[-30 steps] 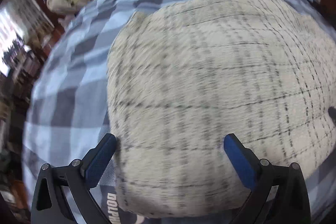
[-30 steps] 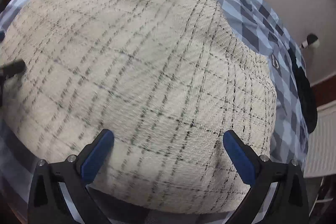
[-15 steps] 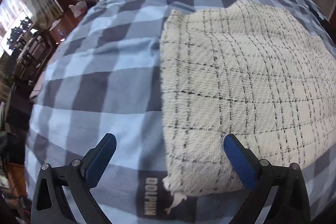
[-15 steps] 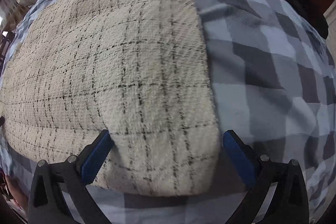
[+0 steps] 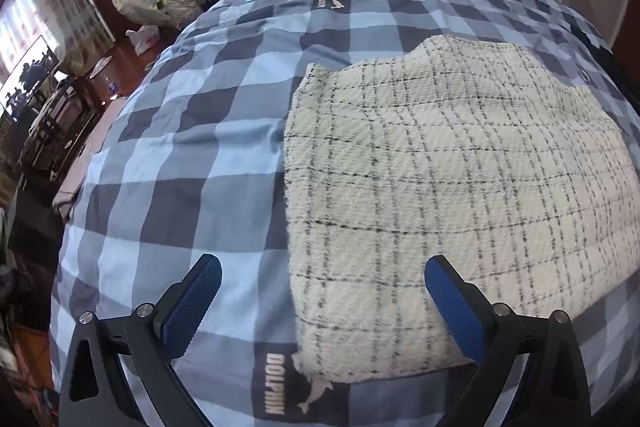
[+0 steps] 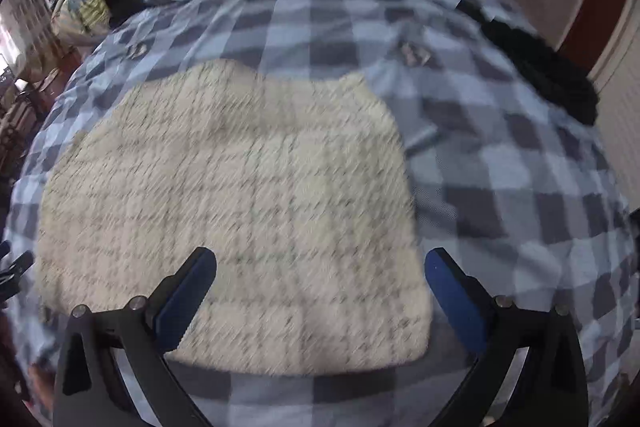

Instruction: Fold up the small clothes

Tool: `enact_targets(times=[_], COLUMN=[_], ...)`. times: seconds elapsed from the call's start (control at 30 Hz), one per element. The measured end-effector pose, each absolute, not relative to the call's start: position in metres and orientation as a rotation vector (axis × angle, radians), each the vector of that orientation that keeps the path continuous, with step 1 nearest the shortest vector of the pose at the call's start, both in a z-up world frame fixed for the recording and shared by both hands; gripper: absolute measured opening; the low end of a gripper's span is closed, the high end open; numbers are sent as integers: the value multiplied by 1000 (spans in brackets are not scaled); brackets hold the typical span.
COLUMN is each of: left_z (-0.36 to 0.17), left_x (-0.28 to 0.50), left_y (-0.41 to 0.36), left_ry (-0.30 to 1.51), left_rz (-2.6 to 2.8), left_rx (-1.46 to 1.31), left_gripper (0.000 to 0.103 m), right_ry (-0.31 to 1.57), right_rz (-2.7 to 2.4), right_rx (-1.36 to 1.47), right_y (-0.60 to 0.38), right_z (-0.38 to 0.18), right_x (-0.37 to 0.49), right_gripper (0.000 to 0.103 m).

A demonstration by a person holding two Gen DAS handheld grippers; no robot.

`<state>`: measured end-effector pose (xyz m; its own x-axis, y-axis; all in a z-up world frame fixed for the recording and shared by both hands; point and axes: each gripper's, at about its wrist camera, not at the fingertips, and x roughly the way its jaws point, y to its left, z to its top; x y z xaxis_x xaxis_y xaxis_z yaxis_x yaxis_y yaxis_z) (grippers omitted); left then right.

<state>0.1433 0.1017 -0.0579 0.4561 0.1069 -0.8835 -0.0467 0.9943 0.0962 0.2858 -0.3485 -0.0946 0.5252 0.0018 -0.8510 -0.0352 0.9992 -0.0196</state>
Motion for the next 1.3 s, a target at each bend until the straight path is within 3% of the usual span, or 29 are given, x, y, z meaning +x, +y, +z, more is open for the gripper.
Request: enact_targets(times=[0.2,0.47,0.57,0.7,0.8,0.97,1.3], left_z=[-62,-89,-105,-127,-127,-92,12], left_x=[161,179,181,183,183,173,83], left_y=[136,170,165,156,160,172,120], left_ry=[1068,1160,1195,1252,1238,1154,942], left_rz=[147,-14,1,57,93,314,118], left_rx=[139,-322,-321,-175,-155,-22,8], left_gripper=[103,103,103,103,103,101,103], right_ry=[1083,1212,1241,1217,1202,1059,973], right_rz=[4,152,187,150,10,-153,84], right_rx=[118,289,311,157,-143,-288,-140], right_y=[-403,-425,-411,-380,-348,-323,-288], right_z=[-109,-139,-145,-141,-143,-100,5], right_x=[297,339,350,348,341,303,175], right_gripper=[102,102,102,102,102,102,102])
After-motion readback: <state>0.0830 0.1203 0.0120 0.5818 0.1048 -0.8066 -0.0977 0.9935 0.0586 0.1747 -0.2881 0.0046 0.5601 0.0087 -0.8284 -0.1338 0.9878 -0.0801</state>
